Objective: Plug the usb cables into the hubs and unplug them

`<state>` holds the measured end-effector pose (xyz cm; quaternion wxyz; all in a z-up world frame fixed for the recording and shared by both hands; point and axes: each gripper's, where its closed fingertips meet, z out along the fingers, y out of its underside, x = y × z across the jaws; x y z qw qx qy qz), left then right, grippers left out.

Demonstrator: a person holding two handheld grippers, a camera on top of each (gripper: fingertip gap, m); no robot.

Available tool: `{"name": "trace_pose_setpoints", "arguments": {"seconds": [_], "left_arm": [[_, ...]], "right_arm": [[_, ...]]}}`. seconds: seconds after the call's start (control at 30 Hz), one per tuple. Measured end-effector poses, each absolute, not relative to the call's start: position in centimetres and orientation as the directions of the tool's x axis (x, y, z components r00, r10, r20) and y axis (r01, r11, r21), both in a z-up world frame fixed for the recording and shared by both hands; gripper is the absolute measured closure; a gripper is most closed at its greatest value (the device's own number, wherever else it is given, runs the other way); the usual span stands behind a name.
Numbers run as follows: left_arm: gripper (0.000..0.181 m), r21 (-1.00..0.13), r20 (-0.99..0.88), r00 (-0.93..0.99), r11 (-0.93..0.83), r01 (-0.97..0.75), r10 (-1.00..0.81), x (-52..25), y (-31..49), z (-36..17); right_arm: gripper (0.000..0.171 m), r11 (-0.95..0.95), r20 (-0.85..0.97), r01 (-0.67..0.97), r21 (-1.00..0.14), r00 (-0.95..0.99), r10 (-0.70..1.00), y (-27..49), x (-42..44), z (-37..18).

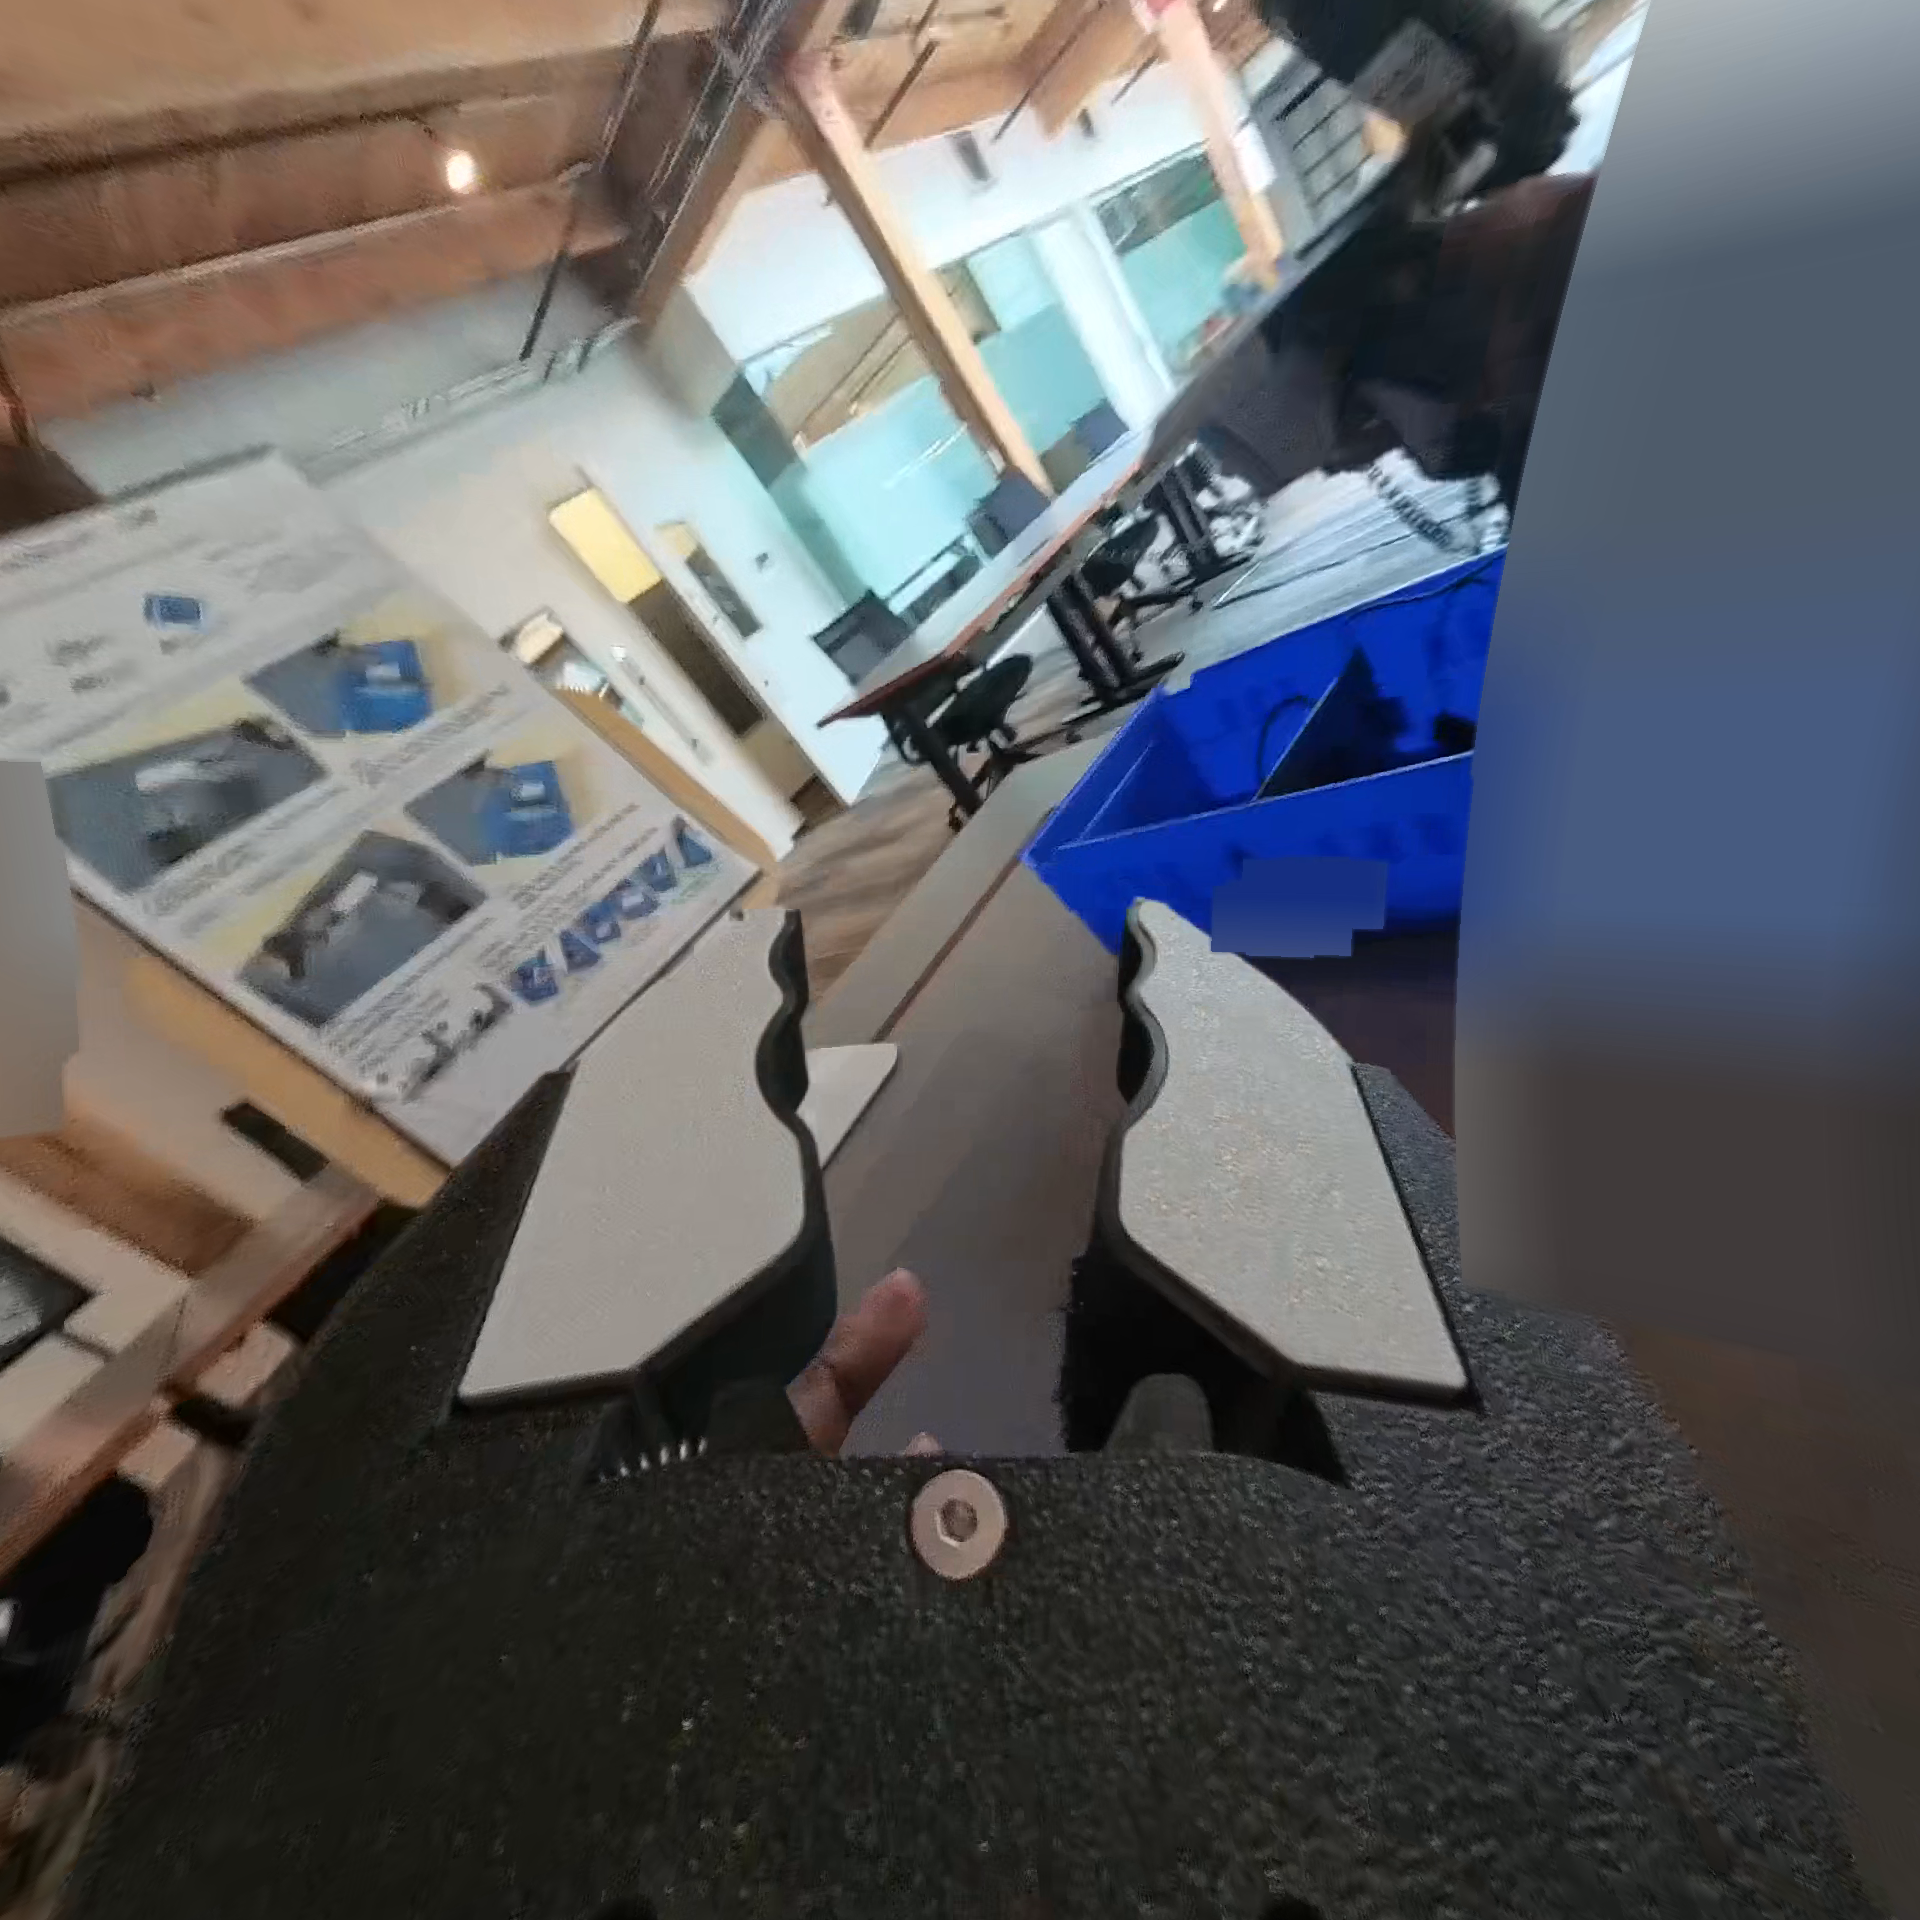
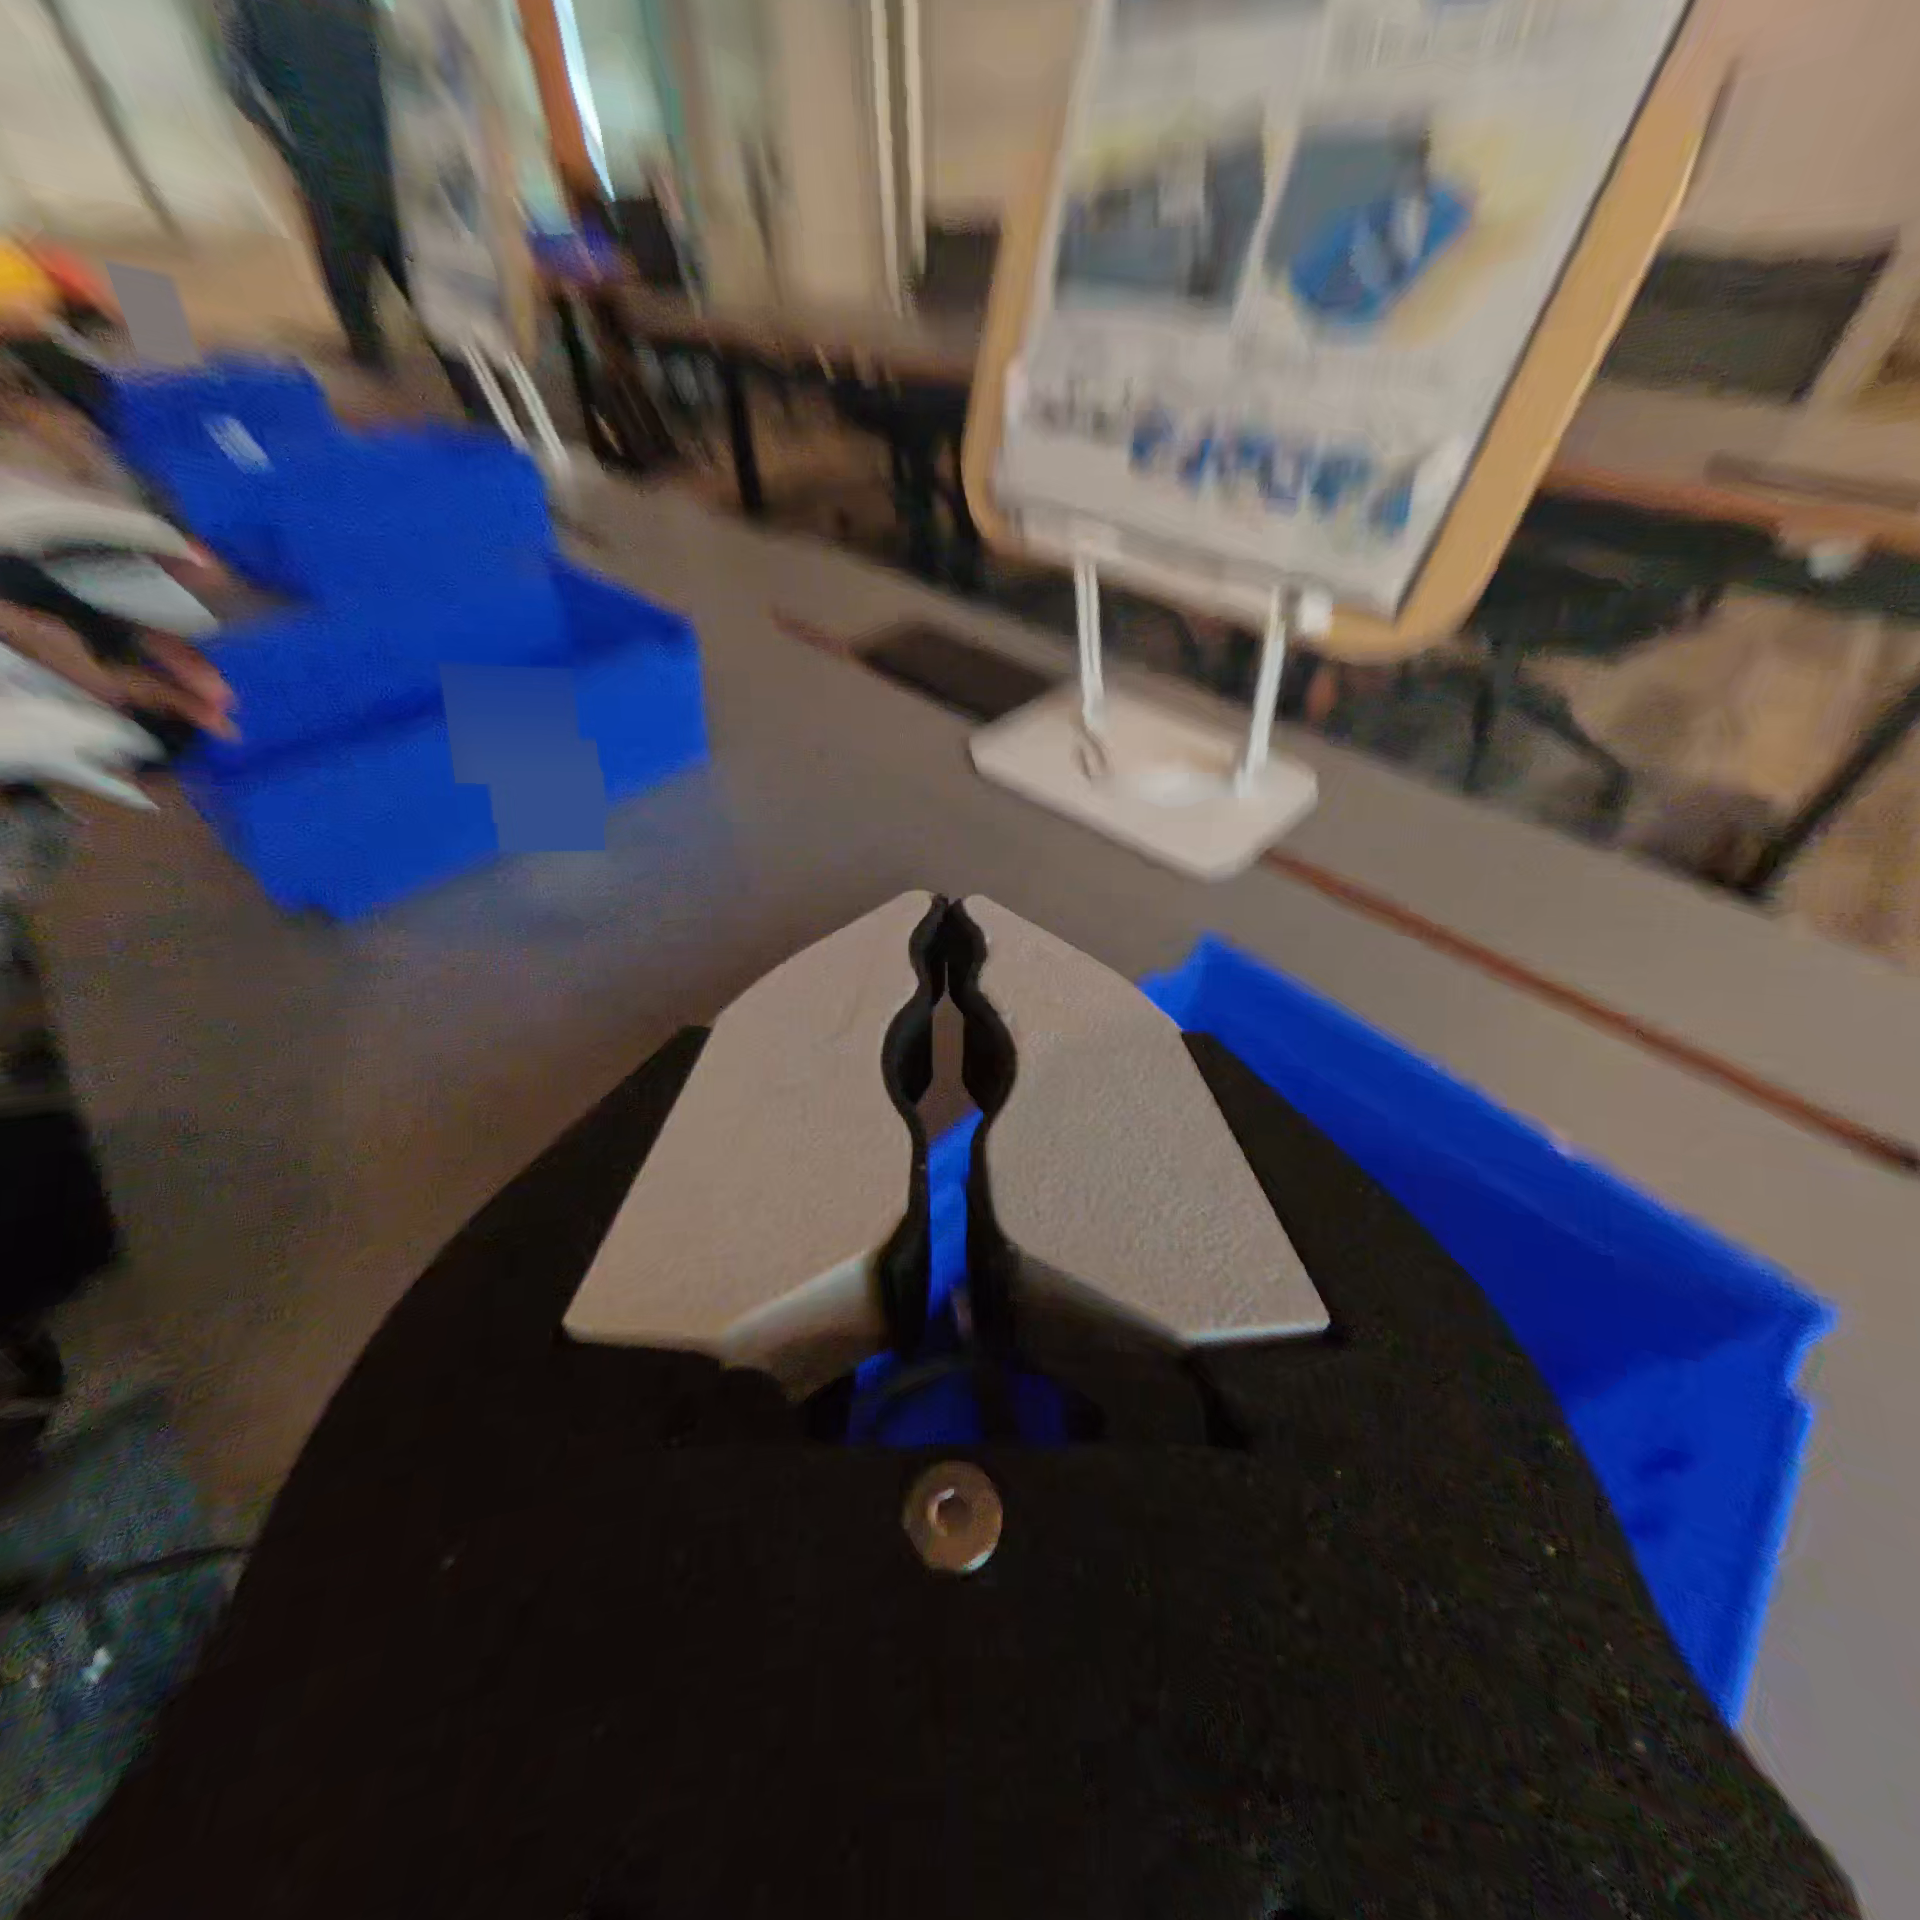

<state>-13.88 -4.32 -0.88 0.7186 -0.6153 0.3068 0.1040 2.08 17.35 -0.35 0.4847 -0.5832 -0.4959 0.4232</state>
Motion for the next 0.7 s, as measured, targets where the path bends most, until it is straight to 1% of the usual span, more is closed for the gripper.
{"name": "trace_pose_setpoints", "arguments": {"seconds": [0.07,0.1,0.13,0.17,0.23,0.27,0.3,0.33,0.37,0.4,0.43,0.47,0.5,0.53,0.57,0.6,0.63,0.7], "left_arm": [[0.125,-0.844,-0.534,0.830,0.157,-0.513,-0.157,-15.7,-2.6,-1.9],[0.125,-0.854,-0.519,0.839,0.136,-0.502,-0.162,-16.1,-2.0,-2.7],[0.125,-0.860,-0.510,0.840,0.131,-0.493,-0.186,-16.1,-1.7,-3.4],[0.125,-0.857,-0.514,0.839,0.139,-0.496,-0.179,-16.2,-1.4,-3.7],[0.126,-0.849,-0.528,0.834,0.143,-0.509,-0.161,-16.5,-1.2,-3.9],[0.126,-0.856,-0.516,0.838,0.152,-0.495,-0.178,-16.2,-1.3,-3.7],[0.127,-0.861,-0.506,0.840,0.174,-0.478,-0.193,-15.8,-1.5,-3.4],[0.128,-0.859,-0.506,0.839,0.198,-0.472,-0.201,-15.5,-1.6,-3.2],[0.128,-0.854,-0.516,0.831,0.209,-0.477,-0.210,-15.4,-1.8,-3.1],[0.129,-0.848,-0.526,0.822,0.206,-0.488,-0.218,-15.4,-1.8,-3.3],[0.129,-0.848,-0.528,0.820,0.192,-0.494,-0.220,-15.6,-1.8,-3.6],[0.130,-0.848,-0.528,0.821,0.172,-0.501,-0.216,-15.9,-1.6,-3.9],[0.130,-0.845,-0.534,0.820,0.155,-0.511,-0.207,-16.2,-1.5,-4.0],[0.130,-0.838,-0.545,0.815,0.146,-0.525,-0.199,-16.3,-1.5,-4.0],[0.130,-0.829,-0.559,0.804,0.145,-0.540,-0.200,-16.1,-1.5,-3.9],[0.130,-0.819,-0.574,0.791,0.147,-0.555,-0.211,-15.8,-1.6,-4.0],[0.130,-0.809,-0.588,0.777,0.150,-0.569,-0.226,-15.4,-1.8,-4.1],[0.130,-0.792,-0.610,0.750,0.153,-0.591,-0.256,-14.6,-2.1,-4.2]], "right_arm": [[0.171,-0.044,0.008,0.325,-0.945,0.157,0.988,16.7,0.0,-4.8],[0.170,-0.044,0.017,0.350,-0.936,0.169,0.985,15.8,-0.8,-5.8],[0.156,-0.012,0.041,0.328,-0.945,0.152,0.987,13.9,-1.6,-6.0],[0.152,0.048,0.074,0.255,-0.966,0.092,0.993,10.9,-2.5,-5.6],[0.133,0.214,0.200,0.086,-0.973,-0.148,0.969,2.3,-3.3,-4.9],[0.141,0.280,0.257,0.039,-0.959,-0.295,0.920,-2.2,-2.8,-5.5],[0.131,0.334,0.292,0.025,-0.942,-0.428,0.856,-6.0,-1.8,-6.7],[0.118,0.395,0.304,0.072,-0.916,-0.519,0.799,-8.5,-0.7,-8.7],[0.117,0.468,0.300,0.152,-0.870,-0.591,0.749,-9.9,0.8,-11.0],[0.121,0.540,0.281,0.222,-0.812,-0.662,0.695,-10.8,2.6,-13.4],[0.137,0.600,0.228,0.284,-0.748,-0.739,0.634,-11.6,4.8,-16.2],[0.144,0.634,0.131,0.353,-0.689,-0.799,0.587,-12.4,7.2,-19.0],[0.137,0.644,0.037,0.434,-0.629,-0.812,0.583,-12.9,9.1,-21.7],[0.130,0.659,-0.004,0.507,-0.556,-0.794,0.608,-12.5,10.4,-24.4],[0.130,0.693,0.062,0.538,-0.480,-0.767,0.638,-11.3,10.7,-26.7],[0.126,0.737,0.171,0.518,-0.434,-0.756,0.632,-10.2,10.4,-28.4],[0.133,0.780,0.258,0.474,-0.410,-0.760,0.597,-9.8,10.2,-29.6],[0.135,0.831,0.414,0.438,-0.343,-0.724,0.552,-8.6,9.3,-31.4]]}}
